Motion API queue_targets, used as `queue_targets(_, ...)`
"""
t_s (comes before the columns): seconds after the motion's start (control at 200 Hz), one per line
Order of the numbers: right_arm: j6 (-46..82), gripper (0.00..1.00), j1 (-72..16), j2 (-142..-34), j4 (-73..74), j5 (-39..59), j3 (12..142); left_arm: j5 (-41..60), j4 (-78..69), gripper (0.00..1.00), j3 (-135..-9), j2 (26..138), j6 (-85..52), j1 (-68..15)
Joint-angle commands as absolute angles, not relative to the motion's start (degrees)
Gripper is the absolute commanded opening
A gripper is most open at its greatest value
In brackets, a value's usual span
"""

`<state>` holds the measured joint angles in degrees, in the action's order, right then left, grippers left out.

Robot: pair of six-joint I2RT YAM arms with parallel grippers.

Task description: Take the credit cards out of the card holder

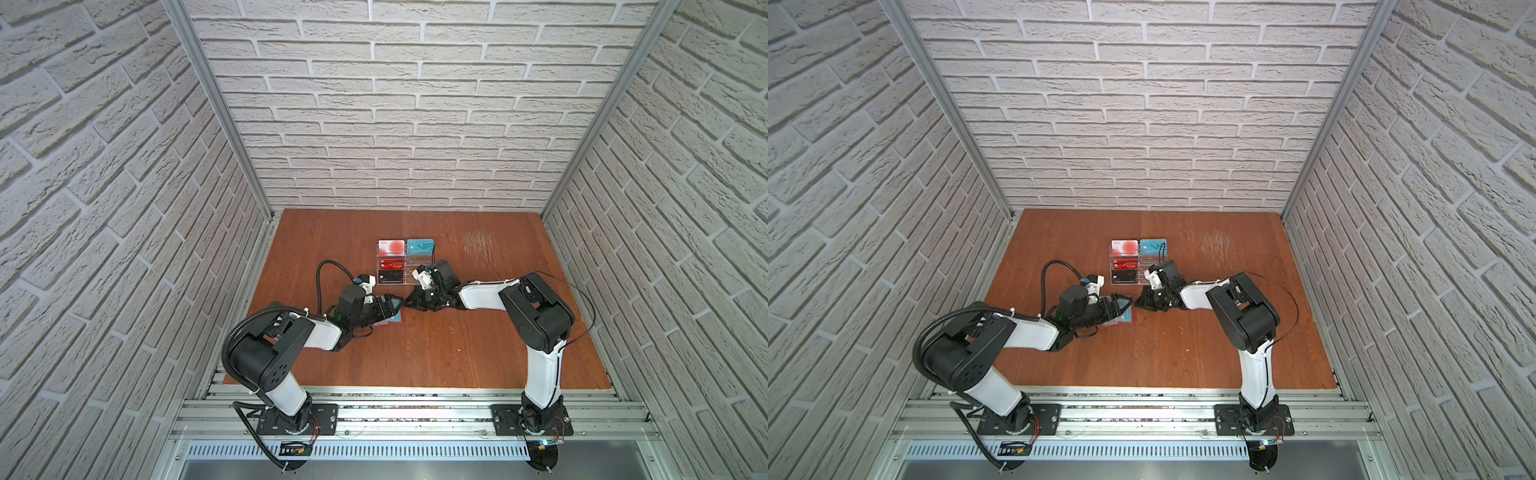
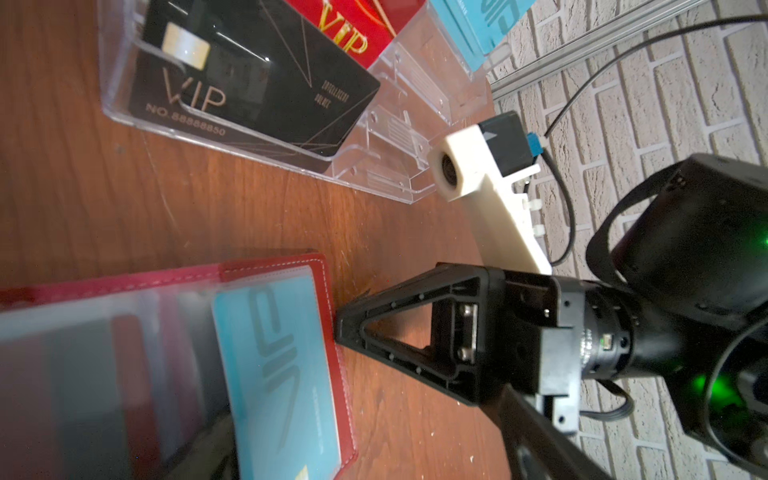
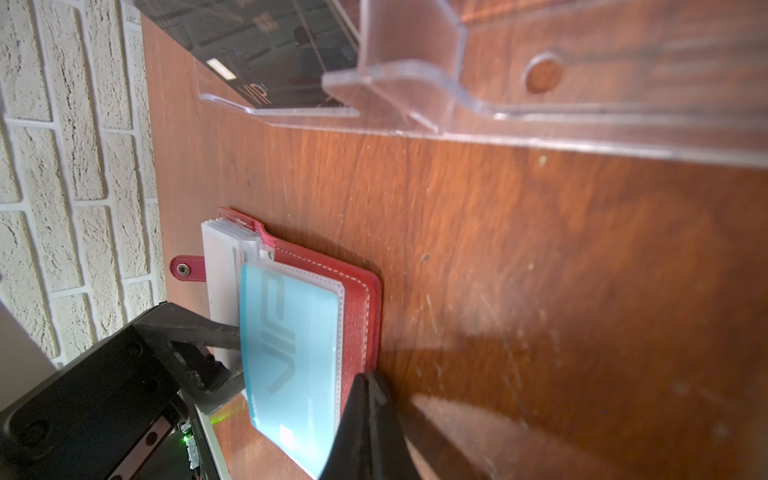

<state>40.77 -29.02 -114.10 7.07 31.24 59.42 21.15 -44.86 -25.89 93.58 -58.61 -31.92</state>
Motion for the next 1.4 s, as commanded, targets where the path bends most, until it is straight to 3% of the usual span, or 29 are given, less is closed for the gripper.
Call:
queue_targets(0.0,41.2,0.06,-29.7,-117.1,2.8,29.8,57.9,21.6,-48.2,0.92,-26.9,95.6,-59.0,-31.9)
queue_targets(0.68,41.4,0.06,-29.7,-117.5,2.7,29.8,58.1,22.3,-52.0,0.91,-28.1,101.8,-62.1,-35.4)
queue_targets(1.395,41.9,0.06,-28.7,-118.3,1.2,28.2,58.2,26.5,-51.0,0.9,-25.3,96.3,-62.2,-31.7)
